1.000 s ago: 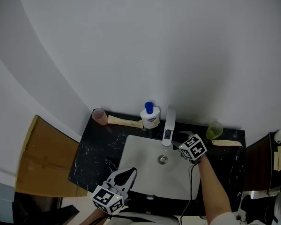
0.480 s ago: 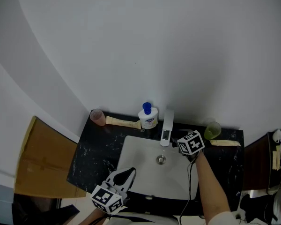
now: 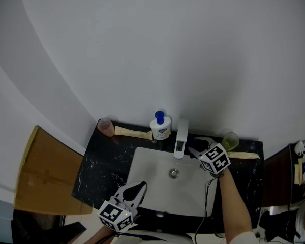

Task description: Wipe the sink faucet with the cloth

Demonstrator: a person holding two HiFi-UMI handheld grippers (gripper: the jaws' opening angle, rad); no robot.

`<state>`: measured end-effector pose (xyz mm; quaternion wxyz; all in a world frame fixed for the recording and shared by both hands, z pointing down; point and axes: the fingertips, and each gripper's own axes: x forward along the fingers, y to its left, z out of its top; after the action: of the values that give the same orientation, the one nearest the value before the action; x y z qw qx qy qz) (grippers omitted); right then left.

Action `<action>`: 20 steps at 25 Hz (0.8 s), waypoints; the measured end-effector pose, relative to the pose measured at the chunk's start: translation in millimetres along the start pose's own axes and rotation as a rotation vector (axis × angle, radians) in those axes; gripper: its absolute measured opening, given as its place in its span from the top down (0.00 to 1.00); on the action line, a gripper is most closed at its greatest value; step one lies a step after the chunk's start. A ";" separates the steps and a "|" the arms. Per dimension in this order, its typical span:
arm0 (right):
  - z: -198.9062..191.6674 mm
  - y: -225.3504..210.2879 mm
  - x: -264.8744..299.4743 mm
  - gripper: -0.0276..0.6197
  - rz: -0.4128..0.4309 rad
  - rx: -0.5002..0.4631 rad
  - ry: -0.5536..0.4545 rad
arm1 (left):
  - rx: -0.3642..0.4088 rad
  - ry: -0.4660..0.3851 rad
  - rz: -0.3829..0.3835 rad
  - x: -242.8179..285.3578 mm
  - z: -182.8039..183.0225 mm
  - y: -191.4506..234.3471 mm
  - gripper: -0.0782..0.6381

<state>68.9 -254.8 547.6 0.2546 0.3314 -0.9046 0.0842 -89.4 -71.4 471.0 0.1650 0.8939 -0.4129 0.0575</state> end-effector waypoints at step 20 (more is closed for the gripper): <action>-1.2 1.1 4.3 0.77 -0.033 -0.001 0.000 | 0.000 -0.012 0.004 -2.5 0.0 4.4 0.89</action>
<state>65.9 -256.0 550.9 0.2559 0.3463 -0.8990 0.0794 -94.4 -72.3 471.5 0.1624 0.8934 -0.4156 0.0525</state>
